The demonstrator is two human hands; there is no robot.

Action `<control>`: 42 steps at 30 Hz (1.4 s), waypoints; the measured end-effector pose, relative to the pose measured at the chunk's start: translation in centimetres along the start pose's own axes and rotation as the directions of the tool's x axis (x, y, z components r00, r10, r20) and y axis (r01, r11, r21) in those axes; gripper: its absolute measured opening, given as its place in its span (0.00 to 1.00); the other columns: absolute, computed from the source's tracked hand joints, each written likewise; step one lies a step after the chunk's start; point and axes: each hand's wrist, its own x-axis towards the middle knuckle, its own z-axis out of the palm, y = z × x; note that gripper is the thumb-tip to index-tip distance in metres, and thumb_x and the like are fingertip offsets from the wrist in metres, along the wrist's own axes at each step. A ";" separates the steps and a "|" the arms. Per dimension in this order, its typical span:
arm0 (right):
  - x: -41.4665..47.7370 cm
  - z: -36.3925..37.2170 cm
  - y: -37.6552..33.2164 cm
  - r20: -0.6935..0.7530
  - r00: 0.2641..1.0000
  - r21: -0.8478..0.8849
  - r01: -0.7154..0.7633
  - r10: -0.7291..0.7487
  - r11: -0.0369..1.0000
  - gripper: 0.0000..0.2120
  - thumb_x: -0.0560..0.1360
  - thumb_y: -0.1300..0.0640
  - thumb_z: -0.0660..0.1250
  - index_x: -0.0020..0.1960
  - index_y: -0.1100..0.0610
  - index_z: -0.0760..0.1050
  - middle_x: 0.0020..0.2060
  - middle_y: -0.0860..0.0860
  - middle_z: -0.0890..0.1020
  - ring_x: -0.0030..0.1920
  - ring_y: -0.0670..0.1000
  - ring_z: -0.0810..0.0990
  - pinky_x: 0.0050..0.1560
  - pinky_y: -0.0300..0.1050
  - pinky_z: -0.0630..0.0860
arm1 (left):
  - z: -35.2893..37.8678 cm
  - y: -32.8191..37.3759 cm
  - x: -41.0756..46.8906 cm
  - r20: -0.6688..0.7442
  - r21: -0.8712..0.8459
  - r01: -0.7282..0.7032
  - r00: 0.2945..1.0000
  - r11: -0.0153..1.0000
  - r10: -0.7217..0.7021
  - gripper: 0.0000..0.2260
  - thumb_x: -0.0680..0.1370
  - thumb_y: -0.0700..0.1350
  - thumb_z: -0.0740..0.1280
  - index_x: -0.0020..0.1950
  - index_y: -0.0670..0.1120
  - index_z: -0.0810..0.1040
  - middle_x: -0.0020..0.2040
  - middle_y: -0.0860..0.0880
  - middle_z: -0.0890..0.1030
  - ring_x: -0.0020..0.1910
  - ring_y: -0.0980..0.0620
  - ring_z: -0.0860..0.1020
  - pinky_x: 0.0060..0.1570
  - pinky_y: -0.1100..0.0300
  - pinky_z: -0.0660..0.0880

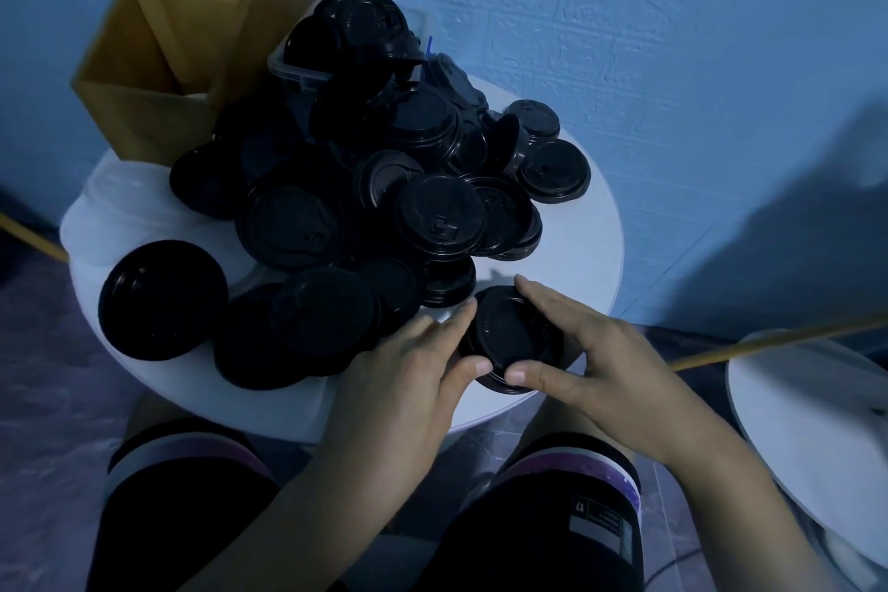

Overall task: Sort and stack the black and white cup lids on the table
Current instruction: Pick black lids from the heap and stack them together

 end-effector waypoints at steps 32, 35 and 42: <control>0.9 2.3 -1.8 0.072 0.997 0.182 -0.029 0.016 0.983 0.43 0.62 0.26 0.74 0.74 0.28 0.63 0.65 0.18 0.68 0.78 0.34 0.55 0.79 0.44 0.55 | -2.6 -3.1 -3.2 -0.033 -0.011 -0.026 0.999 1.000 0.026 0.38 0.69 0.78 0.42 0.77 0.67 0.43 0.36 0.58 0.76 0.36 0.61 0.78 0.37 0.67 0.72; 2.1 1.0 -1.9 -0.130 0.991 0.201 0.017 0.009 0.979 0.27 0.71 0.35 0.74 0.68 0.38 0.76 0.61 0.32 0.81 0.65 0.36 0.77 0.72 0.43 0.71 | -2.6 -2.9 -2.9 0.003 0.038 -0.007 1.000 0.999 0.007 0.41 0.68 0.77 0.43 0.80 0.66 0.45 0.40 0.56 0.79 0.41 0.58 0.80 0.42 0.65 0.74; 8.9 -0.1 -5.4 -0.296 0.934 -0.294 0.108 -0.198 0.950 0.33 0.74 0.41 0.74 0.75 0.50 0.72 0.64 0.46 0.81 0.63 0.51 0.72 0.62 0.38 0.66 | -2.4 -3.3 -2.8 0.033 0.042 0.020 0.999 0.999 -0.021 0.42 0.66 0.77 0.42 0.81 0.67 0.48 0.33 0.59 0.74 0.39 0.60 0.78 0.42 0.66 0.74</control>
